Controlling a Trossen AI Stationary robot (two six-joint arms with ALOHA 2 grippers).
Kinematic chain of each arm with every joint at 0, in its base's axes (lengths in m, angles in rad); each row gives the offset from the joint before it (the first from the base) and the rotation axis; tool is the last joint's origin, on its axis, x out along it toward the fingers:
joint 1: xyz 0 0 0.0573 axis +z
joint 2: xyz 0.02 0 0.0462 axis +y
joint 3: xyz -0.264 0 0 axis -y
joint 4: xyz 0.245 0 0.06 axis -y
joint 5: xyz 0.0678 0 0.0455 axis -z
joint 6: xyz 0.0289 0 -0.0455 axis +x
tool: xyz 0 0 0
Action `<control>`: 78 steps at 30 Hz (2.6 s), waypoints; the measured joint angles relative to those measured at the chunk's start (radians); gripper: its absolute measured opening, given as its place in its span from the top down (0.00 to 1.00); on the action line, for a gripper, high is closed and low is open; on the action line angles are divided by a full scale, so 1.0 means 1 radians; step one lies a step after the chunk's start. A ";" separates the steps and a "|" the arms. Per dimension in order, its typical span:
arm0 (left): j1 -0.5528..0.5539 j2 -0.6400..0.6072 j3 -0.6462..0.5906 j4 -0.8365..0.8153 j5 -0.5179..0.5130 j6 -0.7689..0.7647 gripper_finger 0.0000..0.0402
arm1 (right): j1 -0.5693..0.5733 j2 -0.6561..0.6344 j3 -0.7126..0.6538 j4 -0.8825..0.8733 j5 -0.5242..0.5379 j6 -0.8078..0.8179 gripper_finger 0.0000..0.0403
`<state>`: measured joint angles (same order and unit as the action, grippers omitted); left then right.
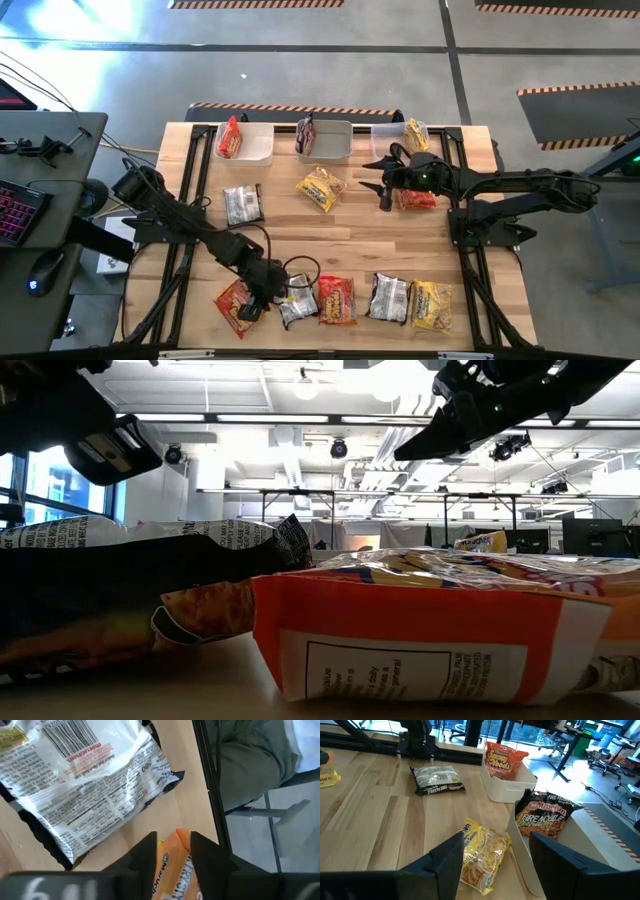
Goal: Sort Maruchan noodles
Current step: Put the orange noodle pack into the white bin
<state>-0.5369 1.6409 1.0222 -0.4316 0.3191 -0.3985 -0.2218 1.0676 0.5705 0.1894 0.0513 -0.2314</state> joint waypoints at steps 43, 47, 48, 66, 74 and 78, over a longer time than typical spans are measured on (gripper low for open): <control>0.056 -0.031 0.174 -0.407 -0.237 0.044 1.00 | 0.000 0.000 0.000 -0.044 0.000 0.052 0.48; 0.069 -0.078 0.174 -0.426 -0.287 0.013 1.00 | 0.000 0.000 0.000 -0.055 0.000 0.051 0.48; 0.070 -0.093 0.174 -0.438 -0.302 0.005 1.00 | 0.000 0.000 0.000 -0.056 0.000 0.051 0.48; -0.214 -0.008 0.175 -0.422 -0.475 -0.394 0.72 | 0.000 0.000 0.000 -0.066 0.001 0.041 0.48; -0.388 0.123 0.281 -0.573 -0.513 -0.536 0.59 | 0.000 0.000 0.000 -0.066 0.001 0.040 0.48; -0.431 0.212 0.381 -0.704 -0.480 -0.700 0.58 | 0.000 0.000 0.000 -0.068 0.001 0.040 0.48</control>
<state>-0.9678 1.8530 1.4031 -1.1353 -0.1611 -1.0988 -0.2218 1.0679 0.5705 0.1216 0.0521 -0.1917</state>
